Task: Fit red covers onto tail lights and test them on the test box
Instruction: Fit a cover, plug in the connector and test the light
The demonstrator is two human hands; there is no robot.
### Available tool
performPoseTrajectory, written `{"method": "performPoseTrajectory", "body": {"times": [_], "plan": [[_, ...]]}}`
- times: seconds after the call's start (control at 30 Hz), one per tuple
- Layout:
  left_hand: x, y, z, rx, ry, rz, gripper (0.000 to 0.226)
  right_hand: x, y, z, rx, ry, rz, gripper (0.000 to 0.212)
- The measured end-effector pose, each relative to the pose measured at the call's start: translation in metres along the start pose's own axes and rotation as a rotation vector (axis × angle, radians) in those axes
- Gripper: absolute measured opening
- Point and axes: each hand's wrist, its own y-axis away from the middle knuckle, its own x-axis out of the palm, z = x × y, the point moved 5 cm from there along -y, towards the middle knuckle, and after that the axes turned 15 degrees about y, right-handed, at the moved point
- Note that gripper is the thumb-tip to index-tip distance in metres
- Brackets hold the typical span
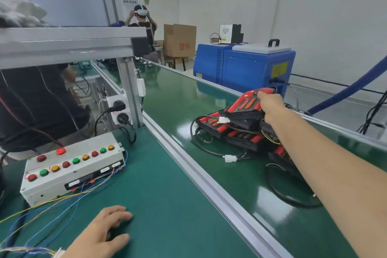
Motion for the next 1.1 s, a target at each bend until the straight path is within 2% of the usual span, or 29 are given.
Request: {"method": "performPoseTrajectory", "body": {"times": [0.1,0.13,0.17,0.2,0.27,0.37,0.43,0.57,0.6,0.63,0.67,0.7,0.77,0.8,0.83,0.87,0.93,0.97,1.03,1.1], "plan": [[0.0,0.001,-0.001,0.017,-0.028,0.007,0.063,-0.007,-0.015,-0.003,-0.024,0.119,0.01,0.046],[-0.001,0.0,0.003,-0.009,-0.065,0.006,0.082,-0.01,-0.018,-0.007,-0.023,0.167,0.008,0.046],[0.0,0.0,0.001,0.0,-0.082,0.02,0.057,-0.011,-0.021,-0.01,-0.016,0.23,-0.011,0.048],[-0.001,-0.001,0.002,-0.004,-0.114,0.018,0.067,-0.015,-0.022,-0.014,-0.008,0.351,-0.067,0.05],[0.0,-0.001,0.003,0.006,-0.147,0.027,0.06,-0.024,-0.02,-0.011,-0.041,0.734,-0.226,0.054],[0.0,0.001,-0.001,0.038,-0.171,0.025,0.047,-0.02,-0.016,0.001,-0.176,1.109,-0.209,0.043],[0.0,0.002,-0.001,0.043,-0.171,0.032,0.04,-0.017,-0.02,0.002,-0.205,1.215,-0.164,0.059],[-0.002,0.01,-0.009,0.066,-0.122,-0.005,0.031,-0.017,-0.034,0.001,-0.307,1.369,-0.052,0.118],[-0.006,0.011,-0.01,0.067,-0.11,-0.034,0.03,-0.013,-0.036,0.002,-0.376,1.365,-0.014,0.133],[-0.012,0.013,-0.013,0.068,-0.099,-0.077,0.03,-0.005,-0.033,0.004,-0.489,1.34,-0.013,0.138],[-0.019,0.015,-0.013,0.063,-0.091,-0.128,0.029,0.009,-0.022,0.003,-0.624,1.307,-0.03,0.131],[-0.027,0.017,-0.014,0.057,-0.081,-0.191,0.029,0.026,0.002,0.005,-0.775,1.242,-0.061,0.114],[-0.043,0.019,-0.015,0.058,-0.029,-0.312,0.028,0.059,0.091,0.005,-1.08,1.109,-0.094,0.052],[-0.052,0.021,-0.018,0.071,0.006,-0.375,0.028,0.077,0.138,-0.002,-1.239,1.01,-0.05,0.019],[-0.061,0.024,-0.022,0.088,0.035,-0.44,0.028,0.096,0.179,-0.01,-1.399,0.897,-0.016,0.007],[-0.072,0.028,-0.027,0.107,0.056,-0.506,0.026,0.112,0.218,-0.018,-1.454,0.864,0.106,0.019],[-0.101,0.039,-0.037,0.145,0.058,-0.657,0.023,0.144,0.268,-0.043,-1.417,0.894,0.441,0.02],[-0.119,0.046,-0.042,0.166,0.039,-0.744,0.021,0.159,0.284,-0.058,-1.423,0.94,0.558,0.019],[-0.162,0.063,-0.044,0.182,-0.003,-0.929,0.022,0.18,0.307,-0.08,-1.375,1.119,0.753,0.025],[-0.205,0.081,-0.037,0.117,-0.11,-1.068,0.028,0.193,0.324,-0.094,-1.319,1.277,0.891,0.033]]}}
